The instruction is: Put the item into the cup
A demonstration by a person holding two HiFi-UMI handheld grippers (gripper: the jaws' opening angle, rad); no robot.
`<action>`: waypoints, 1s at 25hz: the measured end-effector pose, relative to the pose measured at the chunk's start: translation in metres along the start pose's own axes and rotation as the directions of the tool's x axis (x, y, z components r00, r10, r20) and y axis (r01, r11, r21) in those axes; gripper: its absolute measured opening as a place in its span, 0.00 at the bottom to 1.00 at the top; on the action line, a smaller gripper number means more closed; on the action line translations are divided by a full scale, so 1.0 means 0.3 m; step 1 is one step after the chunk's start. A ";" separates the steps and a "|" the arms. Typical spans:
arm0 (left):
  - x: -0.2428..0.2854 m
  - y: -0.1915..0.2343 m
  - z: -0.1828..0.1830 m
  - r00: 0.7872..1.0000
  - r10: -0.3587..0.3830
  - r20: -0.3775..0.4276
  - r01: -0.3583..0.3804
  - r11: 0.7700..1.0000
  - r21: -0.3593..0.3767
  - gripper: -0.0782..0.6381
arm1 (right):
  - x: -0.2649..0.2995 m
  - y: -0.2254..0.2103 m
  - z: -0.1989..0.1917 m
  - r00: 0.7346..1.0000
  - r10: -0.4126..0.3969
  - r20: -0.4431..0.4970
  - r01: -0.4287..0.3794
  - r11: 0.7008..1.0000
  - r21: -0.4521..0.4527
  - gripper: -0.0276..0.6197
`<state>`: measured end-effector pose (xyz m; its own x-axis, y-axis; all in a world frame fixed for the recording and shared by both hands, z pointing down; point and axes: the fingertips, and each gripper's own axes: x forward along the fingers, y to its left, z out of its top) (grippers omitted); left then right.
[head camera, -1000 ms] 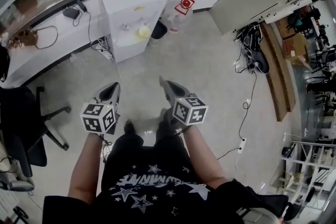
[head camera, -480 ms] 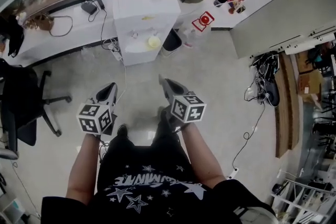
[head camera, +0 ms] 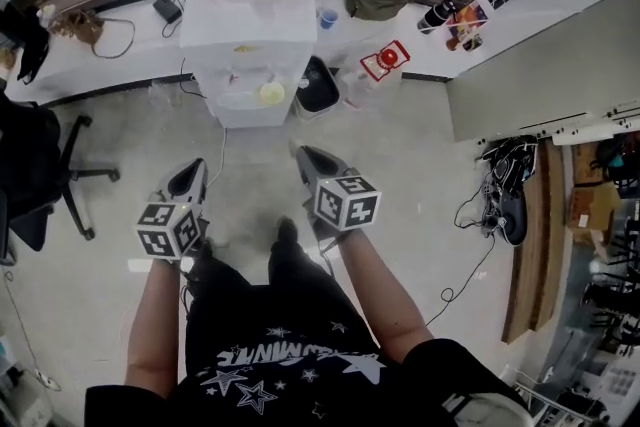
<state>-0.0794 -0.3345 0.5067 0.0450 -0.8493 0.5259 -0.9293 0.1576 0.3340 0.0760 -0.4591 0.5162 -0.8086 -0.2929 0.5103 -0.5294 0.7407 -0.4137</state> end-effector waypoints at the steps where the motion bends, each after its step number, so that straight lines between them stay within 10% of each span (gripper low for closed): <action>1: 0.016 -0.014 -0.003 1.000 0.014 0.004 -0.014 1.000 -0.009 0.12 | 0.008 -0.023 -0.002 1.000 0.012 -0.013 -0.012 1.000 -0.011 0.05; 12: 0.175 -0.076 -0.068 0.996 0.089 0.028 -0.086 0.992 -0.090 0.12 | 0.176 -0.183 -0.070 0.988 0.110 -0.110 -0.115 0.992 -0.046 0.05; 25: 0.395 0.120 -0.169 0.998 0.067 0.020 -0.066 0.995 -0.070 0.12 | 0.427 -0.296 -0.100 0.995 0.030 -0.095 -0.037 0.996 -0.078 0.05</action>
<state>-0.0889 -0.4039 0.6207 -0.0251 -0.8469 0.5312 -0.9022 0.2481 0.3529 0.0273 -0.5443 0.6410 -0.7959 -0.2123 0.5669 -0.4775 0.7959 -0.3722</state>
